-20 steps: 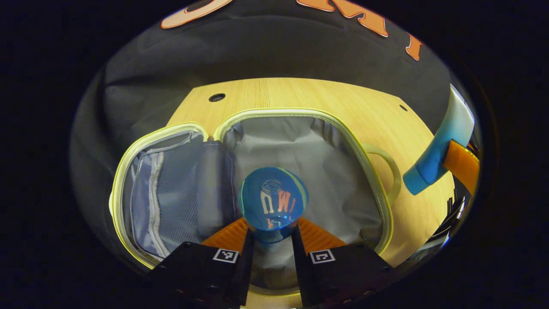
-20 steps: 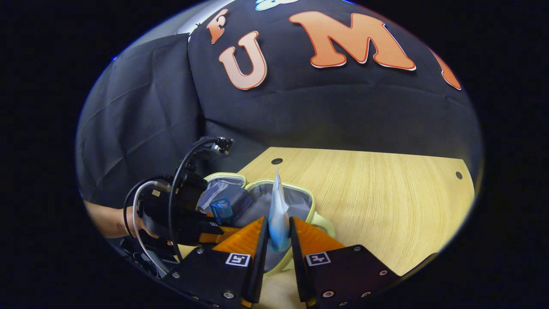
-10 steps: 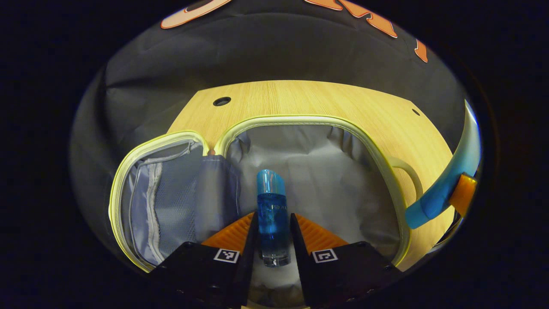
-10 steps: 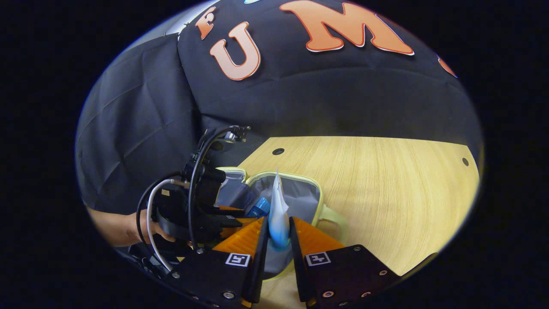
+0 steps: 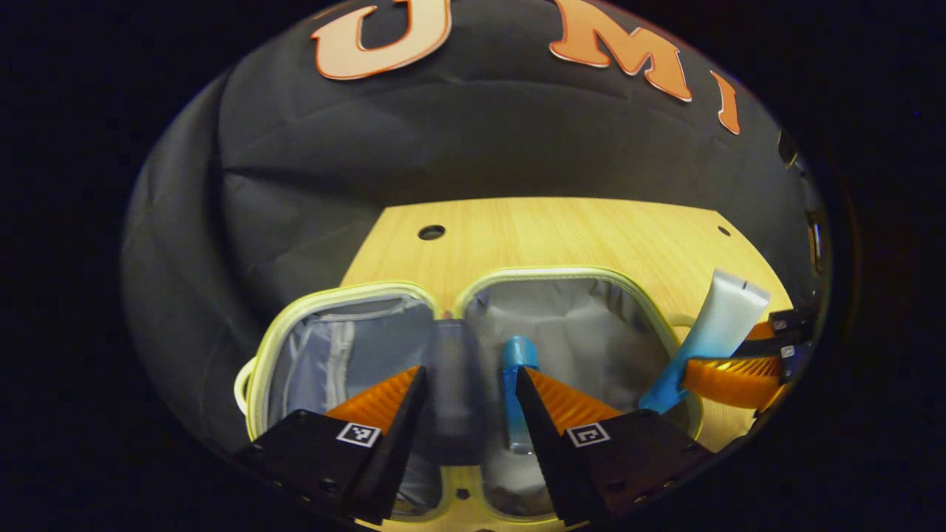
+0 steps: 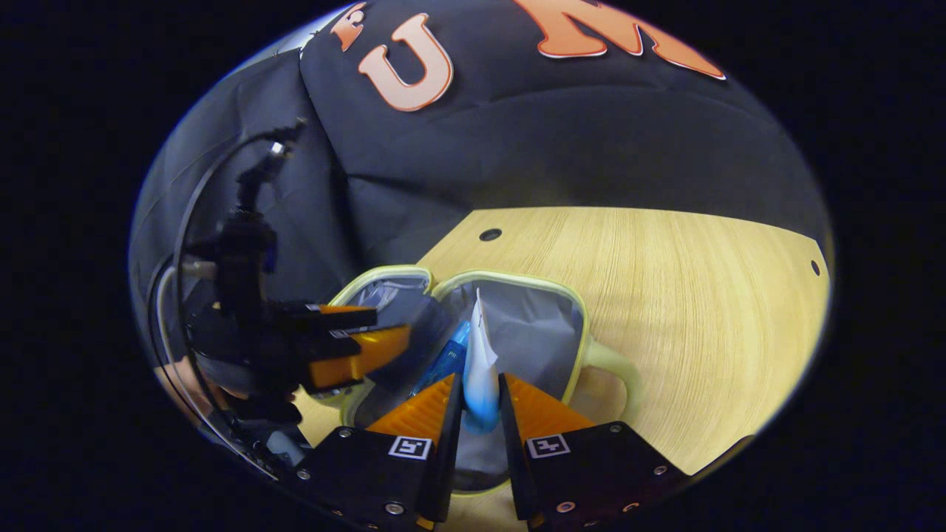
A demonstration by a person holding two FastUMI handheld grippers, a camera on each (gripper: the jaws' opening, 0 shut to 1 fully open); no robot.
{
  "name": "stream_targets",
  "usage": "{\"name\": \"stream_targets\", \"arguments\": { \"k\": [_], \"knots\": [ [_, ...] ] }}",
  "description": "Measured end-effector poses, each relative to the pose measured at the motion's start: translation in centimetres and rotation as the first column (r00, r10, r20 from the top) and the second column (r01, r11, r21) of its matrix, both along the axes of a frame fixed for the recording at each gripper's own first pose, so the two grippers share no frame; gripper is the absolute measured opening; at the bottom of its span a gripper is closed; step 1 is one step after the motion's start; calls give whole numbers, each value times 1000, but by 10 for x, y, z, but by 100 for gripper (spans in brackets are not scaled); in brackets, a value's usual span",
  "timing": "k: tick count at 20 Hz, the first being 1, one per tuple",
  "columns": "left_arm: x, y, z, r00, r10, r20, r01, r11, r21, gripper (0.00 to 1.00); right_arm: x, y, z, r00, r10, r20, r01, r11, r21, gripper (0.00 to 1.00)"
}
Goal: First open the suitcase, pack the skin care products into it, and then close the suitcase.
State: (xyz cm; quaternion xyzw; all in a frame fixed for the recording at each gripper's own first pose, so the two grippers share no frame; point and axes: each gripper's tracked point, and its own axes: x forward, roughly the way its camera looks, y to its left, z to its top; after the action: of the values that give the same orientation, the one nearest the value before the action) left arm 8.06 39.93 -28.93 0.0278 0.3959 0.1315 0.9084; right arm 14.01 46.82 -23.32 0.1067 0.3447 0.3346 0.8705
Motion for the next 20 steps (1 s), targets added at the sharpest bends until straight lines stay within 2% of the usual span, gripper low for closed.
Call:
{"name": "stream_targets", "arguments": {
  "k": [4, 5, 6, 7, 8, 11, 13, 14, 15, 16, 17, 18, 20],
  "knots": [
    [-25, 49, 19, 992, 123, 37, -125, 992, 32, 77, 1, 8, -26, 997, -1, -75, -3, 998, -62, 33],
    [-35, 61, 19, 987, 154, 39, -156, 987, 31, 78, 1, 8, -32, 995, -10, -97, 2, 997, -77, 27],
    [-45, 75, 20, 981, 188, 38, -190, 981, 35, 80, 1, 8, -39, 992, -18, -124, 7, 996, -93, 33],
    [-56, 91, 19, 975, 219, 39, -220, 975, 40, 81, 1, 12, -49, 988, -26, -154, 9, 994, -112, 27],
    [-66, 107, 19, 966, 254, 44, -256, 965, 50, 81, 2, 13, -55, 985, -40, -171, 18, 992, -127, 33],
    [-95, 146, 18, 937, 347, 45, -349, 936, 51, 84, 11, 12, -52, 982, -69, -177, 50, 992, -112, 36],
    [-112, 167, 13, 917, 397, 35, -398, 915, 67, 87, 20, 5, -44, 981, -104, -164, 87, 990, -110, 42],
    [-116, 174, 12, 908, 417, 32, -418, 906, 60, 88, 22, 2, -39, 981, -116, -157, 101, 990, -103, 36],
    [-118, 181, 10, 901, 433, 42, -435, 899, 60, 88, 28, 0, -32, 982, -134, -136, 121, 988, -100, 49],
    [-120, 190, 10, 893, 447, 51, -450, 891, 60, 89, 35, -5, -26, 982, -155, -111, 145, 985, -93, 50],
    [-123, 196, 11, 888, 456, 59, -459, 887, 56, 89, 41, -13, -16, 980, -178, -88, 171, 982, -81, 56],
    [-127, 205, 12, 883, 466, 62, -469, 882, 49, 90, 46, -20, -7, 977, -204, -68, 200, 978, -67, 52],
    [-136, 223, 14, 872, 485, 67, -488, 872, 28, 90, 56, -38, 16, 965, -263, -16, 262, 964, -37, 68]
  ]
}}
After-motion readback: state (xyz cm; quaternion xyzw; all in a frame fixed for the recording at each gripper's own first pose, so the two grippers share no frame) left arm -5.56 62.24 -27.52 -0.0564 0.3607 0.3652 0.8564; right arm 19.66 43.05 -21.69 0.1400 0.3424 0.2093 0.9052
